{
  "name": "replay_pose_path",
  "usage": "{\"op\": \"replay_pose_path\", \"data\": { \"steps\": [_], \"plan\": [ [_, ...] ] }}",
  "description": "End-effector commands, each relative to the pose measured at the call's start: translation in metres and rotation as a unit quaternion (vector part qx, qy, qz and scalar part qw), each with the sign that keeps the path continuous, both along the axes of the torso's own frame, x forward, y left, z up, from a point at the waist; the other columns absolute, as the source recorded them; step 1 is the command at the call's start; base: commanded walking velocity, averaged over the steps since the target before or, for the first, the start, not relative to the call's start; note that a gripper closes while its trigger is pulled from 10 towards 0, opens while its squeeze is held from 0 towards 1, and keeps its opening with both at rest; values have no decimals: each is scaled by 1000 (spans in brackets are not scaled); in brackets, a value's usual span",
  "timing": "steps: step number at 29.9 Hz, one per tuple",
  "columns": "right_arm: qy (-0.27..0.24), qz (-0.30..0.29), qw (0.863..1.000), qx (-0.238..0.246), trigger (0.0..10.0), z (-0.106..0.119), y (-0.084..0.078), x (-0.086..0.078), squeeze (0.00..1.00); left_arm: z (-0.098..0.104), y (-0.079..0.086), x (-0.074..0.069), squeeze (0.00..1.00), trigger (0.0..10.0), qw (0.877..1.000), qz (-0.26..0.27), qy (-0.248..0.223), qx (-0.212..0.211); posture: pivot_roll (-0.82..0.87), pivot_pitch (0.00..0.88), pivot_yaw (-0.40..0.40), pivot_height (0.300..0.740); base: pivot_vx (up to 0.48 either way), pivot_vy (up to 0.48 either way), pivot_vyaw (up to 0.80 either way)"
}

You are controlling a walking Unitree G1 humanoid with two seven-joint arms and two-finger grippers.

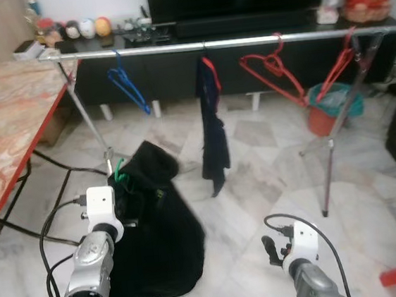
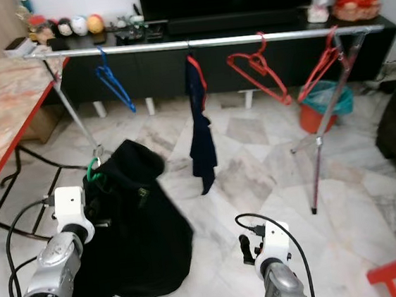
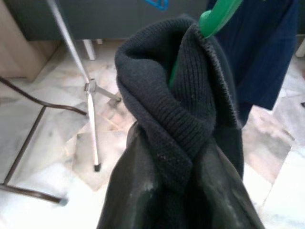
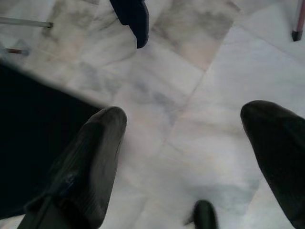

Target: Hang hanger

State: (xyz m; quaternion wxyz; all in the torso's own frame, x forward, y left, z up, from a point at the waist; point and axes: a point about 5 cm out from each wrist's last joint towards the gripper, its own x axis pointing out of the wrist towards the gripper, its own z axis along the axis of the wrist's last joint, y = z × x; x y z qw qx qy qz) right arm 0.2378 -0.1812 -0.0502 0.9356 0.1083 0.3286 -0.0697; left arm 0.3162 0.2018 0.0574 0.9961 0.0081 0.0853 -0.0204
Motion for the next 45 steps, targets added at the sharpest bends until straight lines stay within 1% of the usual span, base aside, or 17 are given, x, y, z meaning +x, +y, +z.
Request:
{"op": "replay_pose_path", "data": {
  "steps": [1,6,8,11,21,24,36,39,41,45],
  "plan": [
    [6,-2,1000,-5,10000,-1,-2,-1,0,12,-3,7,0,10000,1000,-12,-27,7,-61,0,31,740,296,0,0],
    [10,-13,1000,0,10000,-2,-3,-3,0,11,-3,7,0,10000,1000,-16,-25,8,-60,0,32,740,302,0,0],
    [12,-13,1000,-3,10000,-2,-3,-3,0,11,-4,7,0,10000,1000,-18,-24,9,-60,0,33,740,307,0,-656],
    [11,-21,1000,6,10000,-3,-3,-3,0,10,-4,7,0,10000,999,-21,-23,9,-59,0,34,740,312,0,-800],
    [9,-14,1000,9,10000,-3,0,-3,0,9,-5,6,0,10000,999,-26,-23,10,-57,0,35,740,316,0,-720],
    [8,-9,1000,0,10000,-2,-1,-3,0,9,-5,6,0,10000,999,-23,-23,10,-57,0,34,740,320,0,0],
    [-1,-6,1000,5,10000,0,0,0,0,10,-6,7,0,10000,999,-22,-26,7,-57,0,33,740,325,0,0],
    [-5,1,1000,-4,10000,1,0,1,0,10,-6,7,0,10000,999,-17,-27,8,-58,0,32,740,328,0,0],
    [-6,12,1000,-11,10000,2,1,2,0,10,-5,6,0,10000,999,-14,-27,9,-58,0,32,740,328,0,800],
    [-10,10,1000,-1,10000,2,2,3,0,10,-5,6,0,10000,1000,-9,-28,9,-59,0,31,740,328,0,800]
  ]
}}
